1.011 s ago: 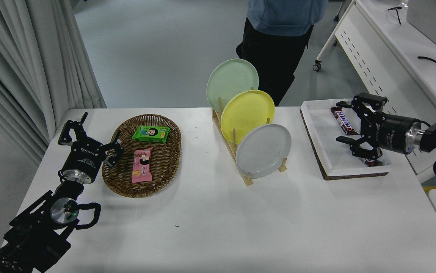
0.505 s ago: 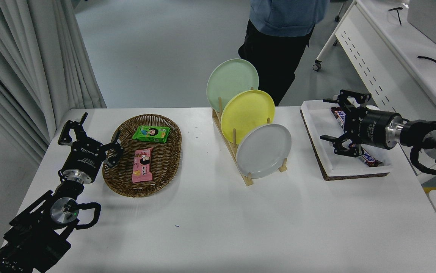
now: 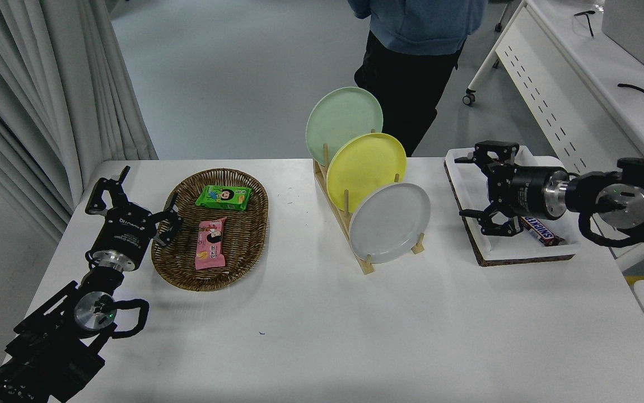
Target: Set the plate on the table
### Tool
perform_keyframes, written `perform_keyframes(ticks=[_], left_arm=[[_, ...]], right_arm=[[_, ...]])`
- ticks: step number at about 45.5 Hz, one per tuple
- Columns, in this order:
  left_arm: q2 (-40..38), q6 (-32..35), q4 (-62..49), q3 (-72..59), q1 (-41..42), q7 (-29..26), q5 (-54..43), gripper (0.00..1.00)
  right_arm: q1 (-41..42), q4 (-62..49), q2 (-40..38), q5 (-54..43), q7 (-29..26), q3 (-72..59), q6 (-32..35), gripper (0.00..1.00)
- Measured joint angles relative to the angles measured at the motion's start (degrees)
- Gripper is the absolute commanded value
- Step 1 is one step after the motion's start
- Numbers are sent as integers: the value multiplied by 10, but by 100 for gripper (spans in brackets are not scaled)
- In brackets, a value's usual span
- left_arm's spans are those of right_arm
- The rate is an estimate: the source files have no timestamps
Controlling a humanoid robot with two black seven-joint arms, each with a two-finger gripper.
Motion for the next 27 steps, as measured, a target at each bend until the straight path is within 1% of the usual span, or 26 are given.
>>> perform_keyframes(ticks=[8, 19, 27], left_arm=[[0, 0, 0, 0, 0, 0, 0, 100], [0, 0, 0, 0, 0, 0, 0, 100], [0, 0, 0, 0, 0, 0, 0, 100]], right_arm=[[-5, -25, 35, -11, -3, 15, -17, 99], [-16, -30, 84, 28, -3, 23, -61, 99], [-18, -30, 101, 42, -4, 26, -77, 99]])
